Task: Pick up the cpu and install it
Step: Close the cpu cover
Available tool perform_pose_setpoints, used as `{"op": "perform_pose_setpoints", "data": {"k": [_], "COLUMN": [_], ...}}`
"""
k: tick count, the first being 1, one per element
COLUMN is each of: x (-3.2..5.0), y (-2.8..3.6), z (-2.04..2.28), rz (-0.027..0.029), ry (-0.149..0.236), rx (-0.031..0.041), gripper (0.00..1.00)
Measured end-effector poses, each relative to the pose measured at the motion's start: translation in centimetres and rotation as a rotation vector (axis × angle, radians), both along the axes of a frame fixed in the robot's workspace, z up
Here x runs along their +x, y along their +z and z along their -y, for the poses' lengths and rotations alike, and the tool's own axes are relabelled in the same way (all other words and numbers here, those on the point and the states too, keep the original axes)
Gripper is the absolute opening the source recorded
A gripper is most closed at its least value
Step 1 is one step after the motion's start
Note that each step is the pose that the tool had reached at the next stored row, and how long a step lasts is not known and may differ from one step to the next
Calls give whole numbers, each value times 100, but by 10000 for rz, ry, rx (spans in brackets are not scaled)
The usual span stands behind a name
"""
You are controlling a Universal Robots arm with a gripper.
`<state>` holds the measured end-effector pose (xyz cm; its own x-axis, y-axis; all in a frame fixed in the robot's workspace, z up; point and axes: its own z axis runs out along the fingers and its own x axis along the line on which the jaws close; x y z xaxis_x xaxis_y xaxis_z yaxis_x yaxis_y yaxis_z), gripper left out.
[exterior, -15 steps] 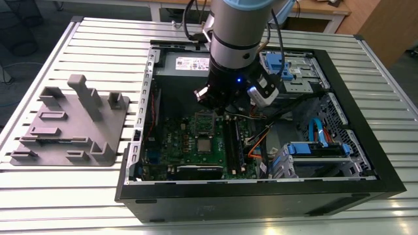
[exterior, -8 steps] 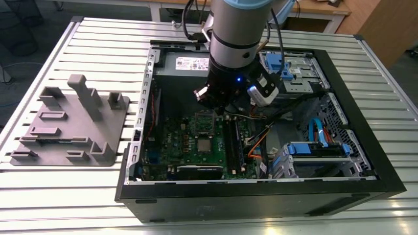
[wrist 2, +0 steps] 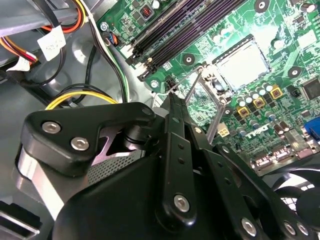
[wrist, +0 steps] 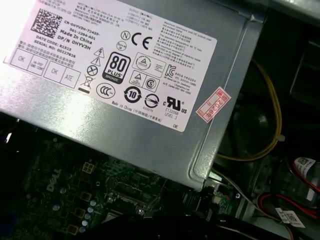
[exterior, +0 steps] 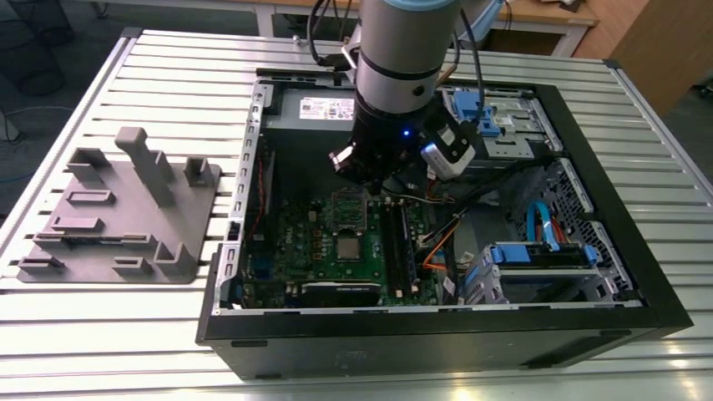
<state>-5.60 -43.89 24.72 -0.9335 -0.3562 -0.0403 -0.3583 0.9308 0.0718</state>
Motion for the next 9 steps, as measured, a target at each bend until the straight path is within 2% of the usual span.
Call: {"op": "perform_pose_setpoints", "data": {"k": [4, 9], "x": [-26, -29], "y": [5, 19], "z": [11, 41], "rz": [29, 29], "ry": [140, 214], "rx": [-7, -9], "gripper": [11, 11]}}
